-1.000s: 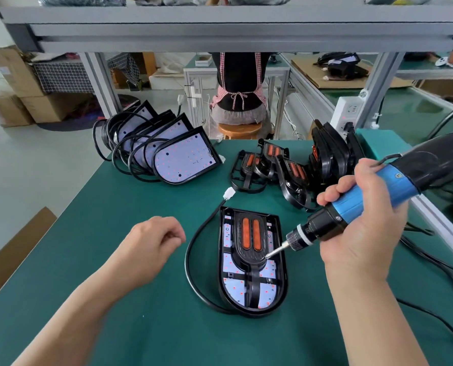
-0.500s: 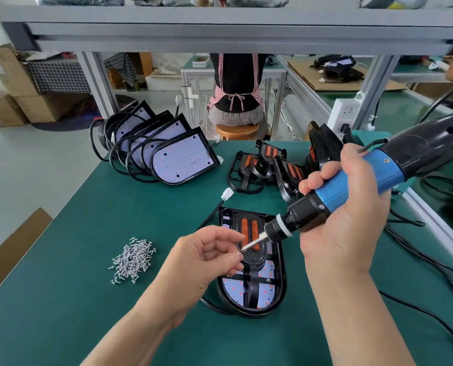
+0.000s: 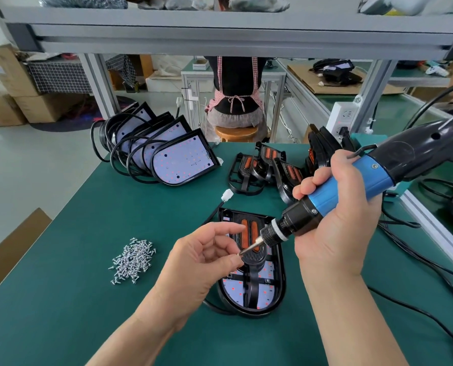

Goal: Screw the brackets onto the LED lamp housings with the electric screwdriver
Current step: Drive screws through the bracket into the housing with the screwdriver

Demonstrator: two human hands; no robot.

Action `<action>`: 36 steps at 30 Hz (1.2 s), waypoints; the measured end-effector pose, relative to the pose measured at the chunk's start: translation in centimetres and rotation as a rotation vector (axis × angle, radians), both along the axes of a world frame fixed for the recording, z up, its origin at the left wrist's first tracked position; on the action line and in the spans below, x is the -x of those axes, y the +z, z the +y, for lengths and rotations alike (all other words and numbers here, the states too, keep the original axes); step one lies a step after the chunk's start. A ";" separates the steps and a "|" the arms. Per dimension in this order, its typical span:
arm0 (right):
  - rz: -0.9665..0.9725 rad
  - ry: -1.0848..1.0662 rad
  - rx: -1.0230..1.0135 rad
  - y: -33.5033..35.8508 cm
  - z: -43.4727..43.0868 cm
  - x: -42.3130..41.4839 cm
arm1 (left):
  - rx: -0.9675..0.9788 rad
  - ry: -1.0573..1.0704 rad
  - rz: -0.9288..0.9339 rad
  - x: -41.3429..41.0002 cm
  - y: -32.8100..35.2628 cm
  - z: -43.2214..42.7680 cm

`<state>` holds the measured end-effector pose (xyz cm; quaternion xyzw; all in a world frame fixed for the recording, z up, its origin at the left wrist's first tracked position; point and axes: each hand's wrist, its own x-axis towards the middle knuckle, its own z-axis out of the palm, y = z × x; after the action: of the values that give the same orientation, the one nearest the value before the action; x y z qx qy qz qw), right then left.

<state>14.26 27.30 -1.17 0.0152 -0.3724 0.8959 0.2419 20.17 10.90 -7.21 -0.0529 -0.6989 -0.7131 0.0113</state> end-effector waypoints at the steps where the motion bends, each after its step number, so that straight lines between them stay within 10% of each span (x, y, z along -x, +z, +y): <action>1: 0.006 -0.016 -0.032 -0.1 0.2 0.0 | 0.038 0.027 0.039 -0.1 -0.2 0.2; 5: 0.023 -0.129 -0.270 -0.7 0.7 -0.5 | 0.215 0.153 0.209 -0.5 -1.1 1.0; 16: -0.052 -0.103 -0.106 -1.1 -0.1 0.2 | 0.586 0.336 0.448 -0.8 -1.9 1.2; 26: -0.026 -0.011 -0.232 -2.8 -2.5 0.8 | 0.528 0.242 -0.348 5.7 -3.8 -1.2; 36: 0.008 0.048 -0.346 -3.4 -3.8 0.6 | 0.277 0.131 -0.396 6.5 -4.8 -0.1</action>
<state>13.61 23.48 -4.59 0.0689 -0.5195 0.8239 0.2158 13.70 10.82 -12.03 0.1323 -0.7805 -0.6048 -0.0869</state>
